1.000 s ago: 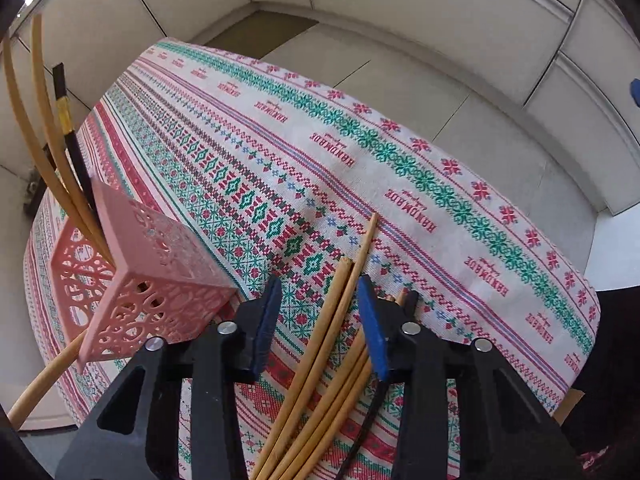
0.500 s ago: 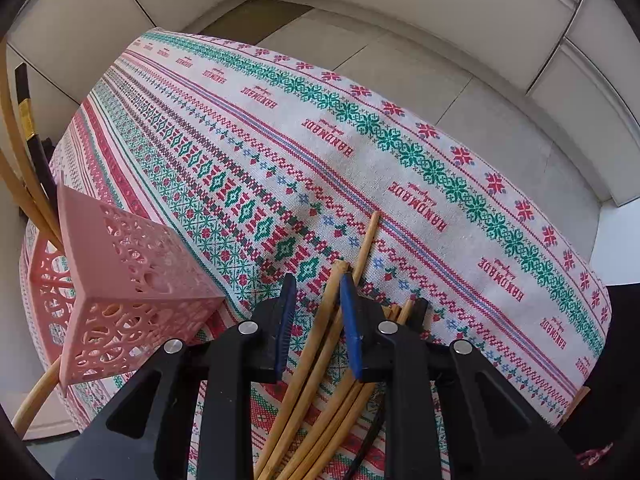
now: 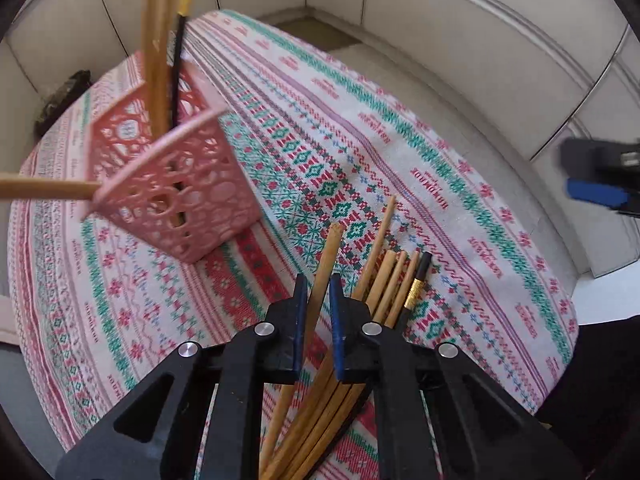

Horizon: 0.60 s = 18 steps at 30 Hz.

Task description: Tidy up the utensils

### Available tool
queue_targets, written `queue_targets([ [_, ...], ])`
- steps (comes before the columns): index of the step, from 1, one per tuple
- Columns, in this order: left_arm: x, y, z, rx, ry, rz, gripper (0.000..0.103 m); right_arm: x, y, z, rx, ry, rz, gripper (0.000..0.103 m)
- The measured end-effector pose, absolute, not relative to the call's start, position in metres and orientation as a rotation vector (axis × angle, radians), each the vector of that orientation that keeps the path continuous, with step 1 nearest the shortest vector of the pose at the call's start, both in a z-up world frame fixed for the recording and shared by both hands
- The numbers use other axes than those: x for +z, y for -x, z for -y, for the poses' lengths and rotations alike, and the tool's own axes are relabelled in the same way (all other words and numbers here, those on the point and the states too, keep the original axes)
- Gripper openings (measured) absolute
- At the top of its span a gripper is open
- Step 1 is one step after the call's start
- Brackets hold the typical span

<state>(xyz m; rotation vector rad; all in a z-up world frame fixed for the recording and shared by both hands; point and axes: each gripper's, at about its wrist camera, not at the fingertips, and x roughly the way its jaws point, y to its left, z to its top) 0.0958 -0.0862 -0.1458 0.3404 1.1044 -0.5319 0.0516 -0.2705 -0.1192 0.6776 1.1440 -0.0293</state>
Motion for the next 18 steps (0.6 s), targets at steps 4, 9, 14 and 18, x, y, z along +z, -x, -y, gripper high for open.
queue_targets([
  [4,-0.099,-0.063,0.037,-0.521,-0.224,-0.962,0.007,-0.143,-0.073,0.24,-0.013,-0.685,-1.239,0.066],
  [9,-0.049,-0.022,-0.014,-0.511,-0.112,-0.803,0.006,-0.158,-0.099,0.203,-0.061,-0.641,-1.314,0.054],
  [14,-0.019,-0.002,-0.055,-0.519,-0.052,-0.697,0.006,-0.172,-0.124,0.185,-0.161,-0.656,-1.358,0.049],
  [18,0.0,0.002,-0.079,-0.533,0.008,-0.64,0.006,-0.169,-0.139,0.166,-0.246,-0.588,-1.352,0.049],
])
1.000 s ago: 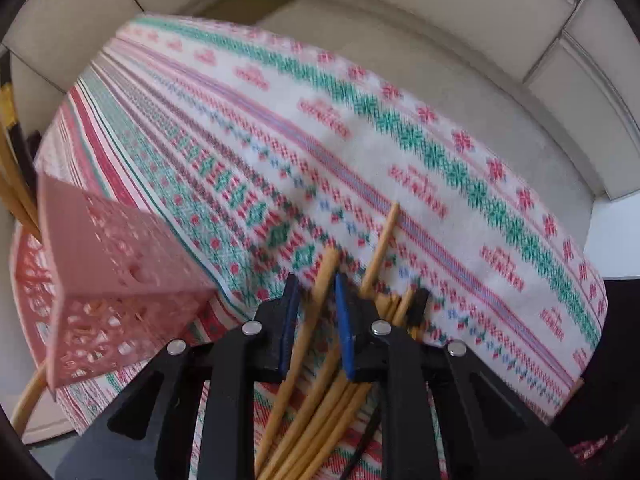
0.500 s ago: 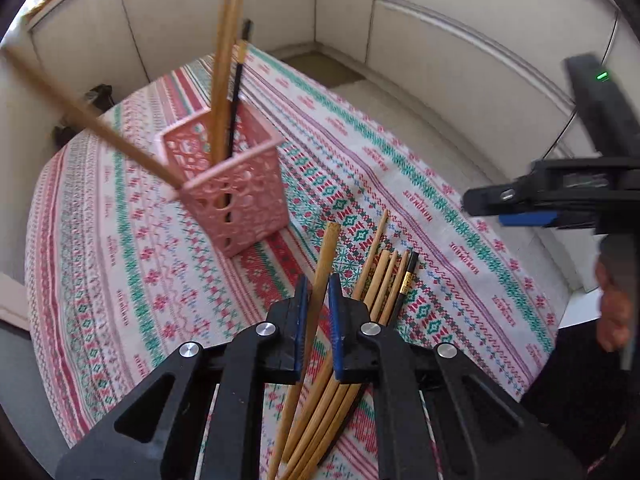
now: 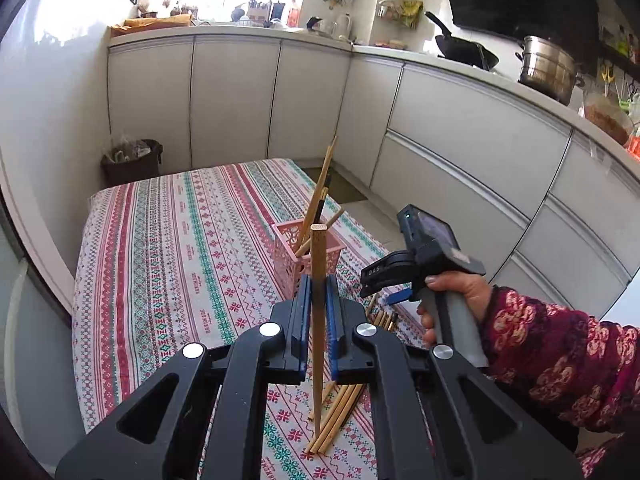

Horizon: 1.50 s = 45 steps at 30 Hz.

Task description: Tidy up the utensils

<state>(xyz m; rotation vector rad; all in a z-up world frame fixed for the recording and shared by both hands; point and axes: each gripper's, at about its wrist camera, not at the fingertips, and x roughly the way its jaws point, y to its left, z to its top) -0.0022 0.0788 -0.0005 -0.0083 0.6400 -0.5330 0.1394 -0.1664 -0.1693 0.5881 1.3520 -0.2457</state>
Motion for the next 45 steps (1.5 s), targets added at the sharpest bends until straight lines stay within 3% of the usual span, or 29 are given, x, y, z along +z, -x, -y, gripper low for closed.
queue_targets([
  [1,0.003,0.006,-0.083,-0.535,0.021,-0.63,0.006,-0.169,-0.141,0.162,-0.269,-0.565,-1.348,0.048],
  [3,0.007,0.005,-0.089,-0.536,0.041,-0.615,0.006,-0.168,-0.141,0.15,-0.319,-0.497,-1.331,0.036],
  [4,0.011,0.006,-0.092,-0.535,0.05,-0.61,0.006,-0.168,-0.141,0.144,-0.332,-0.469,-1.318,0.019],
  [5,0.012,0.005,-0.095,-0.535,0.059,-0.607,0.006,-0.168,-0.139,0.14,-0.34,-0.45,-1.302,0.012],
  [15,0.016,0.005,-0.112,-0.479,0.142,-0.605,0.006,-0.136,-0.089,0.155,-0.104,-0.608,-1.036,0.009],
  [21,0.024,0.014,-0.106,-0.469,0.147,-0.563,0.006,-0.066,-0.033,0.131,0.074,-0.451,-0.759,0.009],
  [27,0.03,0.02,-0.099,-0.445,0.132,-0.542,0.006,-0.022,0.013,0.11,0.203,-0.335,-0.6,0.008],
  [40,0.05,0.025,-0.096,-0.407,0.156,-0.475,0.006,0.021,0.048,0.138,0.233,-0.352,-0.529,0.005],
  [45,0.047,0.022,-0.092,-0.412,0.151,-0.49,0.006,-0.016,0.025,0.162,0.187,-0.519,-0.76,0.009],
])
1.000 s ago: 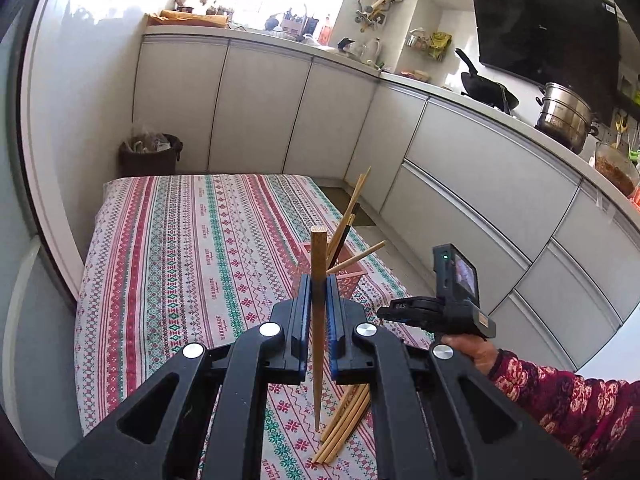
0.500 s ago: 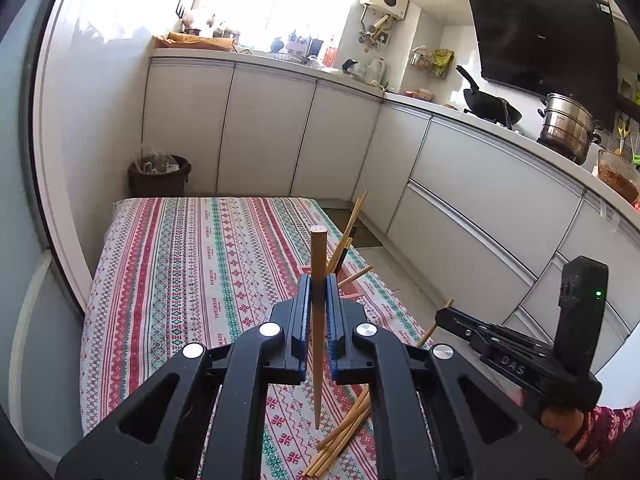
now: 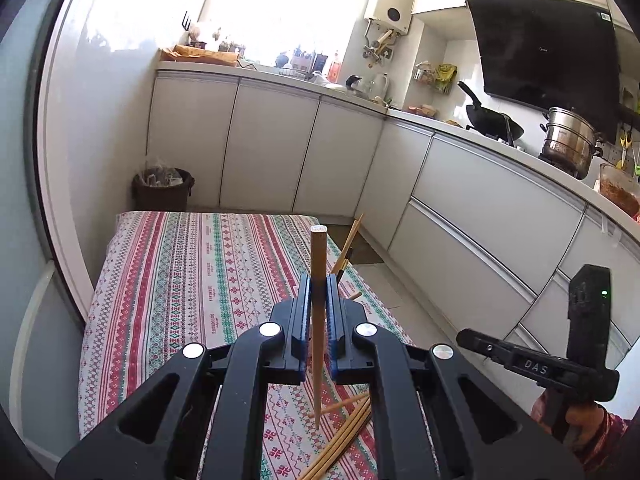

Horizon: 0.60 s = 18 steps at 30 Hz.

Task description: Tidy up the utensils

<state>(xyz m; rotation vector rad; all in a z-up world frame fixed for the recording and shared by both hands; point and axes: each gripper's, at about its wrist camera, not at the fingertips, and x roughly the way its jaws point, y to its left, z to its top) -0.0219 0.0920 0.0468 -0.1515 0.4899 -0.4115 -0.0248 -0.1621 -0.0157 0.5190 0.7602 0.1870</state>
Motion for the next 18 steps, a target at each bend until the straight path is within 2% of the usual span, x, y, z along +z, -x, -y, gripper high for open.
queue_targets([
  [1,0.046,0.022,-0.092,-0.413,0.151,-0.493,0.006,-0.031,0.017,0.173,0.164,-0.592,-0.838,0.019],
  [2,0.045,0.023,-0.092,-0.414,0.15,-0.495,0.006,-0.05,0.006,0.183,0.143,-0.663,-0.934,0.045],
  [3,0.045,0.023,-0.091,-0.415,0.151,-0.495,0.006,-0.068,-0.006,0.191,0.12,-0.716,-1.03,0.054],
  [4,0.045,0.023,-0.092,-0.416,0.152,-0.494,0.006,-0.085,-0.018,0.2,0.078,-0.755,-1.11,0.056],
  [9,0.046,0.025,-0.093,-0.432,0.157,-0.486,0.006,-0.129,-0.05,0.23,-0.116,-0.825,-1.238,0.056],
  [11,0.044,0.023,-0.096,-0.435,0.161,-0.491,0.006,-0.143,-0.057,0.239,-0.147,-0.936,-1.248,0.056],
  [15,0.041,0.02,-0.105,-0.433,0.182,-0.502,0.006,-0.149,-0.084,0.241,-0.219,-0.983,-1.251,0.055],
  [18,0.04,0.018,-0.11,-0.426,0.189,-0.51,0.006,-0.158,-0.11,0.236,-0.298,-0.949,-1.323,0.046],
])
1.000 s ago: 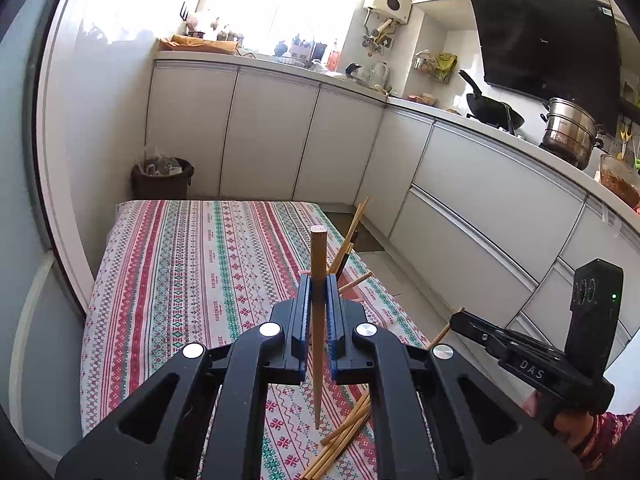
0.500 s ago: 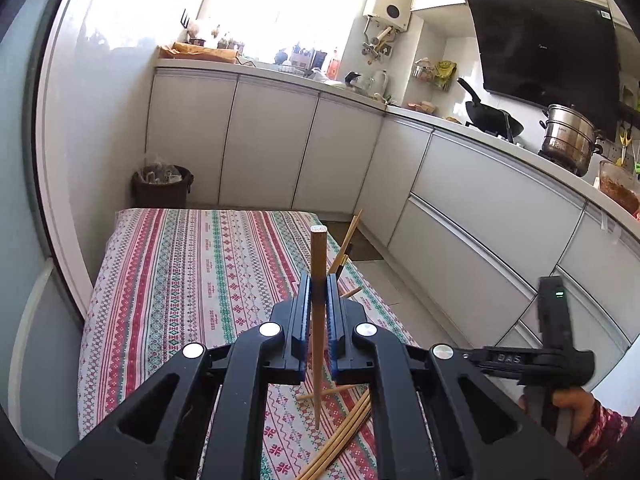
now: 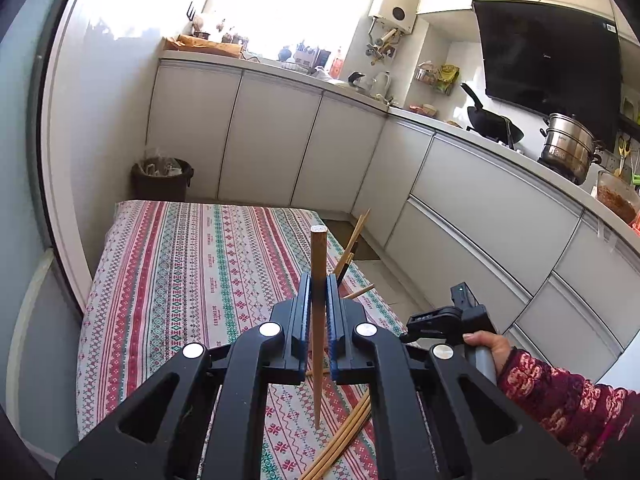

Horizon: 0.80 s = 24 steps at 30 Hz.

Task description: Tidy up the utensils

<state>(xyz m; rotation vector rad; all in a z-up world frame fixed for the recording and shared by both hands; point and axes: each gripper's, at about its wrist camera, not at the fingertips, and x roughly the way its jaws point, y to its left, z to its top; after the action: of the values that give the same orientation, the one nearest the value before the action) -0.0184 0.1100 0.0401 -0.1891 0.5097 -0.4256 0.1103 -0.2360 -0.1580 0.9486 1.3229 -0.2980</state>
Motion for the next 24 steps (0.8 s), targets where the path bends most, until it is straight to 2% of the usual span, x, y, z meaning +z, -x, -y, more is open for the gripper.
queue_targets([
  [1,0.04,0.018,-0.112,-0.424,0.193,-0.513,0.006,-0.164,-0.119,0.232,-0.332,-0.933,-1.362,0.041],
  [4,0.04,0.016,-0.118,-0.42,0.207,-0.516,0.006,-0.161,-0.143,0.219,-0.42,-0.819,-1.381,0.038],
  [5,0.041,0.017,-0.119,-0.418,0.209,-0.515,0.006,-0.162,-0.148,0.214,-0.436,-0.792,-1.398,0.028],
  [7,0.042,0.017,-0.12,-0.42,0.214,-0.511,0.006,-0.162,-0.155,0.205,-0.475,-0.706,-1.396,0.017],
  [11,0.042,0.018,-0.125,-0.425,0.222,-0.508,0.006,-0.168,-0.153,0.19,-0.384,-0.568,-1.363,0.01],
  [14,0.041,0.018,-0.129,-0.418,0.231,-0.509,0.006,-0.174,-0.136,0.206,-0.261,-0.736,-1.265,0.007],
  [17,0.042,0.019,-0.133,-0.409,0.242,-0.505,0.006,-0.173,-0.12,0.215,-0.209,-0.787,-1.203,0.007],
  [24,0.045,0.025,-0.131,-0.39,0.236,-0.49,0.006,-0.117,-0.066,0.198,-0.053,-0.638,-0.971,0.008],
])
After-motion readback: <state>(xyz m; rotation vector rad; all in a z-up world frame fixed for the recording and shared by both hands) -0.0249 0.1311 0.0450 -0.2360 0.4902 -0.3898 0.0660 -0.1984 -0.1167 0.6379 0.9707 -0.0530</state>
